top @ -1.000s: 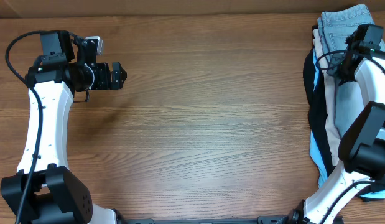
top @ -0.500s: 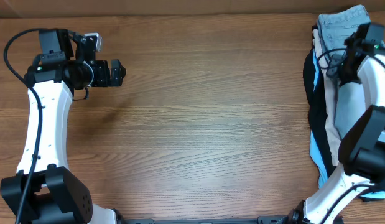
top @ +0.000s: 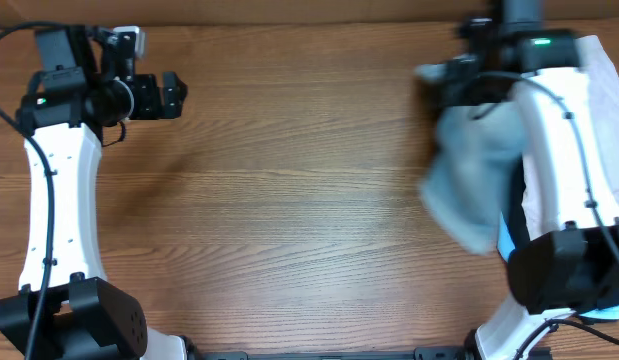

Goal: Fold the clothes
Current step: 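Pull the denim shorts off the stack leftward onto the table center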

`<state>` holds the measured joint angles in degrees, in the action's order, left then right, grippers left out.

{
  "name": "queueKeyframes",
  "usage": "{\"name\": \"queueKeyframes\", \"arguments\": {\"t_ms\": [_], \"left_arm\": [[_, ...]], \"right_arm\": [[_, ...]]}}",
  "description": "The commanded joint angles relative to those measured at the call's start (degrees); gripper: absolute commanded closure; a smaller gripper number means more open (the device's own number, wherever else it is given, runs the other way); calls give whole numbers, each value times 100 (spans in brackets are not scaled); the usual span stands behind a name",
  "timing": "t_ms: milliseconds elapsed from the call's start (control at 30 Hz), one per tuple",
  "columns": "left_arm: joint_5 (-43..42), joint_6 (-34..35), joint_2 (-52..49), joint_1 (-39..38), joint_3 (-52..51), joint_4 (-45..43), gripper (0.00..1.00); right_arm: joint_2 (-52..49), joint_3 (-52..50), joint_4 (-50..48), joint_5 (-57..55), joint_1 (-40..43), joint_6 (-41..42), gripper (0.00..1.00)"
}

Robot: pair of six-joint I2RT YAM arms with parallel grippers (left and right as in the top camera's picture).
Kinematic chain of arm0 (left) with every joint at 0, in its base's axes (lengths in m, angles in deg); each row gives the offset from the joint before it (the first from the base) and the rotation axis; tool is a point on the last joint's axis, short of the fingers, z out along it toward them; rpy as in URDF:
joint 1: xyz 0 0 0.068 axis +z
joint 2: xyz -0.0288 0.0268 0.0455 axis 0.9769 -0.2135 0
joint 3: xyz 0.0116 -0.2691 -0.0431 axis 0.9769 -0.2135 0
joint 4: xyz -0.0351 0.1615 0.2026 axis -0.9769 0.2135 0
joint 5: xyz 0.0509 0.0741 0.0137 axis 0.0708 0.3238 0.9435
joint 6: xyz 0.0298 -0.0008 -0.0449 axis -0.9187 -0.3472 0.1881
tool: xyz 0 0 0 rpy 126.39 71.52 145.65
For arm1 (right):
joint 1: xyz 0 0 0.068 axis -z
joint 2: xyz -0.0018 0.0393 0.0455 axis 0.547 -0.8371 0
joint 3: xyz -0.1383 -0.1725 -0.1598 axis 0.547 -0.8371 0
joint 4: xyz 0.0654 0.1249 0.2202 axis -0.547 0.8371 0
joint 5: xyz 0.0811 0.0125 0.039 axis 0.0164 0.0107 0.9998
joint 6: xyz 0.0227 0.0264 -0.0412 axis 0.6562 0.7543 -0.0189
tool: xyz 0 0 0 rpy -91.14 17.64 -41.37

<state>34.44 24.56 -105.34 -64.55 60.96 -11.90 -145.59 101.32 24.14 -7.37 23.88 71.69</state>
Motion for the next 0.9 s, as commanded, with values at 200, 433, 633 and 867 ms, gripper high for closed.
{"name": "queueKeyframes", "arguments": {"t_ms": [200,433,633,867], "left_arm": [[11,-85,-9,721,157,66,0],[-254,-114,-11,684,155,133,0],[-389,-761,-61,13,101,350,0],[-422,-774,-688,-785,31,149,0]], "right_arm": [[85,66,-350,544,-3335,577,51],[98,168,-63,26,-3727,1110,8],[107,219,175,-72,-2087,1473,0],[105,114,-155,-92,-393,1255,0]]}}
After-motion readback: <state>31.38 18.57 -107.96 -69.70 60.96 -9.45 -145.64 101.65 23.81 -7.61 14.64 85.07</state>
